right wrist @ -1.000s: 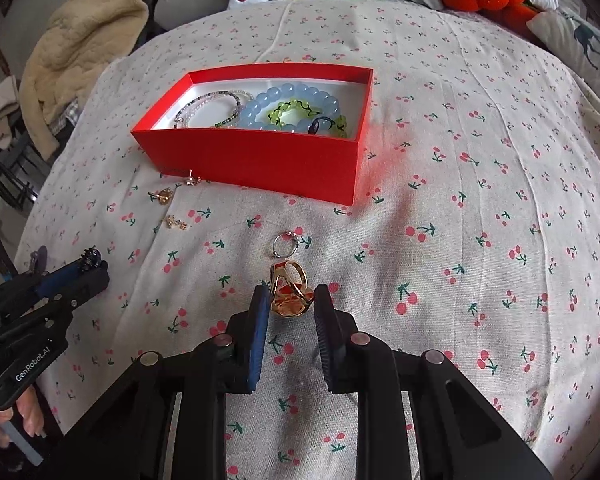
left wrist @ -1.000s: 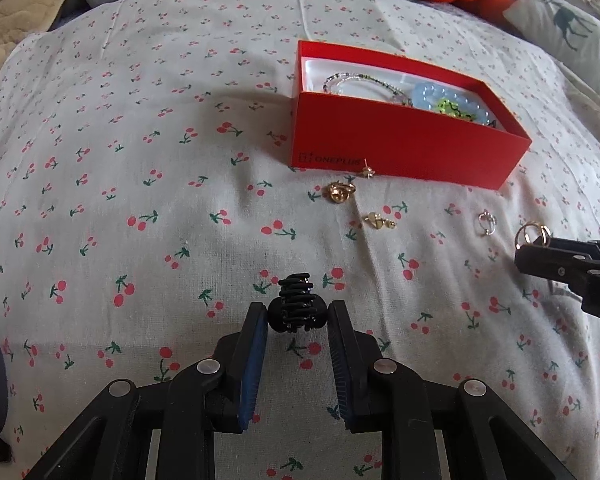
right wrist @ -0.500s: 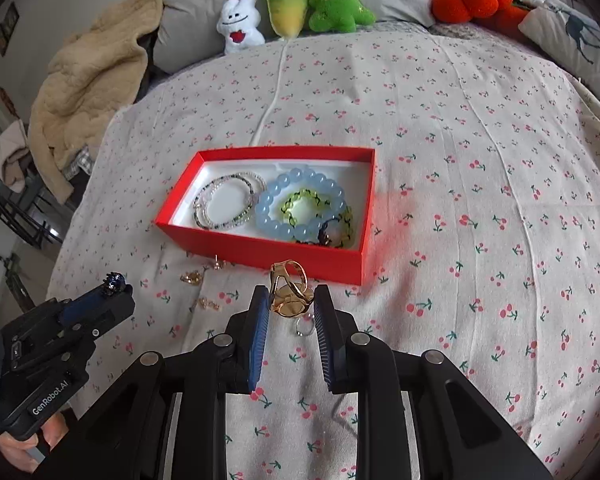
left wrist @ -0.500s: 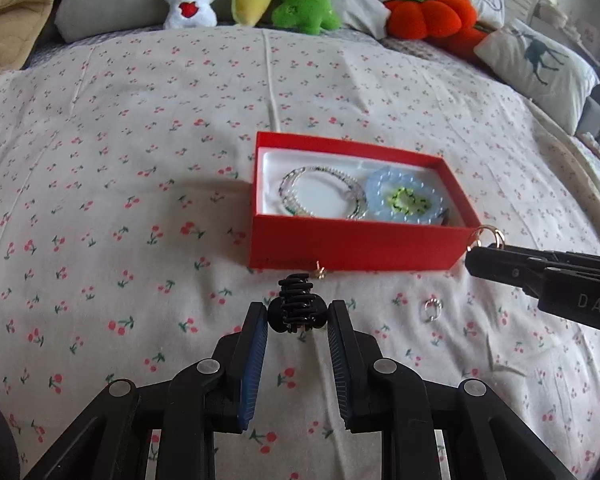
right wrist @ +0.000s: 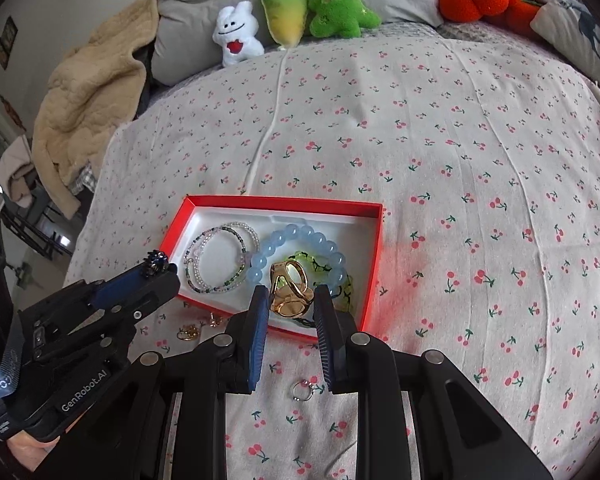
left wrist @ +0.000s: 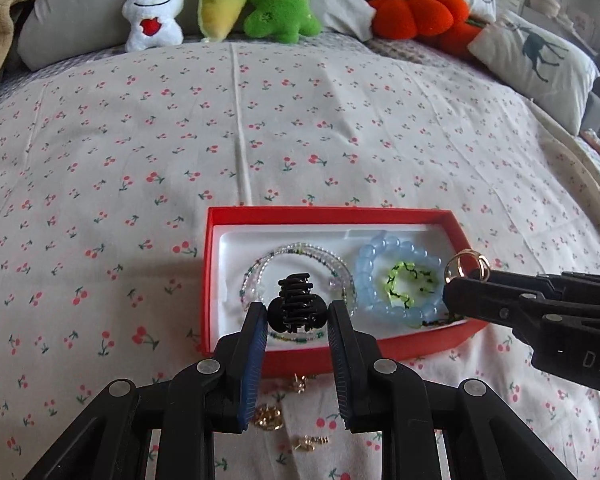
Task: Organize jewelry
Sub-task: 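Carry the clip and the gold ring over the red box, then open both tools to drop the clip and ring into the box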
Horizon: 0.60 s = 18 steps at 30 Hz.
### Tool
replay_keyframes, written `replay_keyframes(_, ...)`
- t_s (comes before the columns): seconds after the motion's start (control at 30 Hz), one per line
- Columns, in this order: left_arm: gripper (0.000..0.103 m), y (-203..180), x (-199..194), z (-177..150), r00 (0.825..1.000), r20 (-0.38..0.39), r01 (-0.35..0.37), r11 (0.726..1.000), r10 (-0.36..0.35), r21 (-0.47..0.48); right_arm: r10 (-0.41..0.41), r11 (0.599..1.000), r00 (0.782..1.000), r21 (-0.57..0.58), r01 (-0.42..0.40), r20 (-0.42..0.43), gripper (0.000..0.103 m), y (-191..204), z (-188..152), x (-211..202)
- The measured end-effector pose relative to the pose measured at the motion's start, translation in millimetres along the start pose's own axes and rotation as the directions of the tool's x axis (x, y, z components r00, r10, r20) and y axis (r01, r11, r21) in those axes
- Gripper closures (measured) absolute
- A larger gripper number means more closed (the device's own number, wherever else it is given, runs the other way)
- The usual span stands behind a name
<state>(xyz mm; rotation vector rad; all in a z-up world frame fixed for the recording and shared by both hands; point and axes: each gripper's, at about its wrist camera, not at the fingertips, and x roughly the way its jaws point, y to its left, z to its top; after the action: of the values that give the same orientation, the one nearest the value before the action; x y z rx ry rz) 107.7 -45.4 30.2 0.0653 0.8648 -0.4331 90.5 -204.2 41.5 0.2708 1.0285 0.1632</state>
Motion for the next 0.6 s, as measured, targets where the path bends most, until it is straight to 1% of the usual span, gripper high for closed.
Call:
replay_keyframes(0.13,0.077,-3.9,17.5,5.5,1.000,-0.026,-0.009,1.000,0.010,0.027,0.024,1.000,1.000,-0.015,-0.024,-0.009,0.078,-4.0,5.7,6.2)
replay_keyframes(0.23,0.077,-4.9,26.5,8.8,0.999,-0.043,-0.007,1.000,0.008,0.024,0.034,0.999,0.999,0.000,-0.034,-0.026,0.078,-9.8,8.4,12.9)
replay_keyframes(0.3,0.077,-7.4,32.0,10.1,0.998,-0.058,-0.010,0.999,0.012,0.043,0.045,0.999,0.998,0.008,-0.045,-0.038,0.078,-11.8,9.4,17.1)
replay_keyframes(0.4,0.077,-10.7,40.3,11.5,0.995,-0.088,-0.030,0.997,0.037,0.074,0.041,0.999,0.998,0.000,-0.041,-0.047,0.078,-12.4,10.4,21.1)
replay_keyframes(0.6,0.076,-10.9,40.5,12.1,0.994,-0.097,-0.042,0.995,0.051,0.092,0.050,0.999,0.997,0.002,-0.050,-0.059,0.078,-14.2,12.0,22.3)
